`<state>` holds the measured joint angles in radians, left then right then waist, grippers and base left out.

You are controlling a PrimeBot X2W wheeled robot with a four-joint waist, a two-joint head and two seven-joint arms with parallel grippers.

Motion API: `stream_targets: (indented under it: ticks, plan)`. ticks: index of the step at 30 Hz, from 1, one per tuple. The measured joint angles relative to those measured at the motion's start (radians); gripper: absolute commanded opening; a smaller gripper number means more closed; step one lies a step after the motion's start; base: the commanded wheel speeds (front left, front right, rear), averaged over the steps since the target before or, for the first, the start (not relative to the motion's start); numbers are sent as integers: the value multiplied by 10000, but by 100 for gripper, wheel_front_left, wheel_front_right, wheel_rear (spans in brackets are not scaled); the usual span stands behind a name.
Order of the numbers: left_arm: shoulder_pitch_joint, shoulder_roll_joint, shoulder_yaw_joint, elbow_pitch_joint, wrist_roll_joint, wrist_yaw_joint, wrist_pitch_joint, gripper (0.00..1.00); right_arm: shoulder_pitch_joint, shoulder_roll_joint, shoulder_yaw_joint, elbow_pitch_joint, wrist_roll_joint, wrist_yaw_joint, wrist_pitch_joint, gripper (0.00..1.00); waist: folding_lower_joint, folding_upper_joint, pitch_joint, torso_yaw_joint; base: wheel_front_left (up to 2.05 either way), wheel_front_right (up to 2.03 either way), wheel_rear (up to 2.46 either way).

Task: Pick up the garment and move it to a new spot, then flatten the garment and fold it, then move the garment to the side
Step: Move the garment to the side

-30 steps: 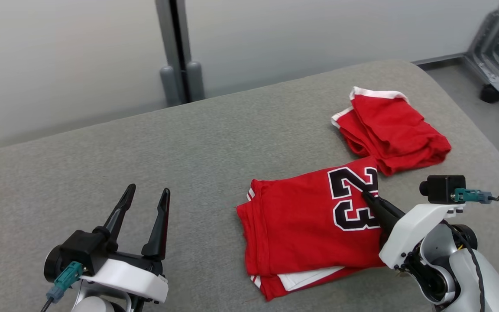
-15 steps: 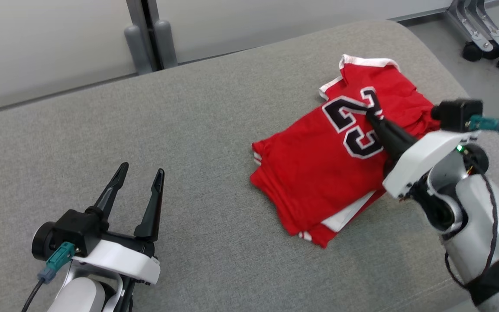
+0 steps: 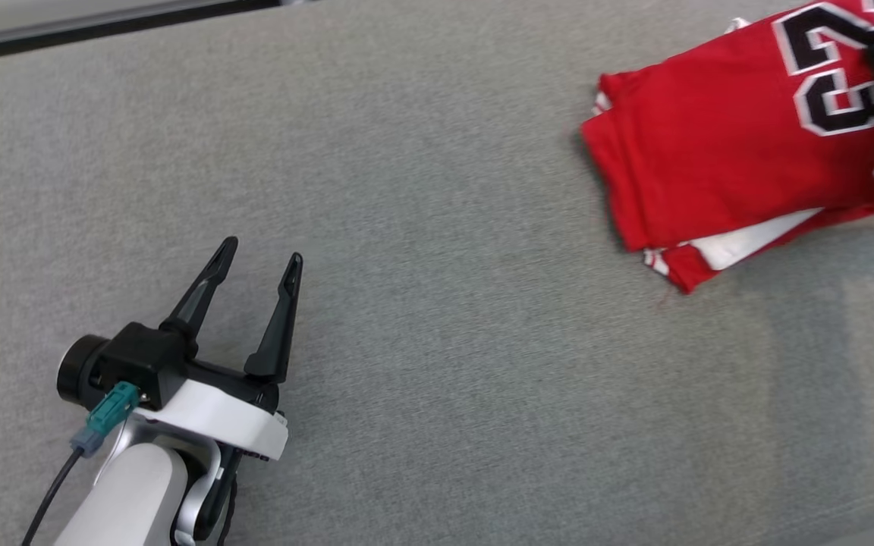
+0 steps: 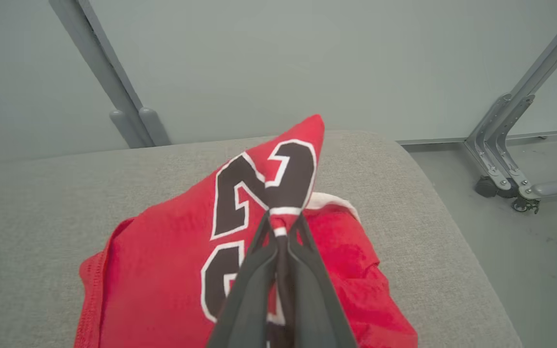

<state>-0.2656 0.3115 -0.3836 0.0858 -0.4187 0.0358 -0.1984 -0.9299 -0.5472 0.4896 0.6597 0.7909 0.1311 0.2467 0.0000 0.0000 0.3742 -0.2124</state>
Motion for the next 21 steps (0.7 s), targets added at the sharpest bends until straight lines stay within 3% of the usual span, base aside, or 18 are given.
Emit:
stream_targets:
  ticks: [5, 9, 11, 12, 16, 21]
  plan:
    - [-117, 25, 29, 12, 15, 13, -46, 100, -542, -813, -58, 1294, -280, 0, -73, 0, 0, 0, 485, 440, 0, 0, 0]
    - [-225, 27, 25, 35, 12, 19, -54, 100, -713, -842, -35, 2251, -775, 0, -111, 0, 0, 0, 659, 569, 0, 0, 0]
    - [-324, 27, 29, 42, 10, 19, -56, 100, -945, -757, -40, 2757, -1267, 0, -660, 0, 0, 0, 743, 630, 0, 0, 0]
    - [-350, 21, 19, 59, 10, 19, -56, 100, -1096, -667, -96, 3032, -1467, 0, -970, 100, 0, 0, 771, 661, 0, 0, 0]
    - [-467, -8, 15, 159, -21, 21, -88, 100, -1527, -301, -407, 4477, -2351, 0, -2025, 100, -1, 0, 694, 764, 0, 0, 0]
    - [-301, -136, 445, 454, -265, 447, -257, 100, -1964, -54, -548, 5706, -3672, 0, -3358, 100, 0, 0, 214, 821, 0, 0, 0]
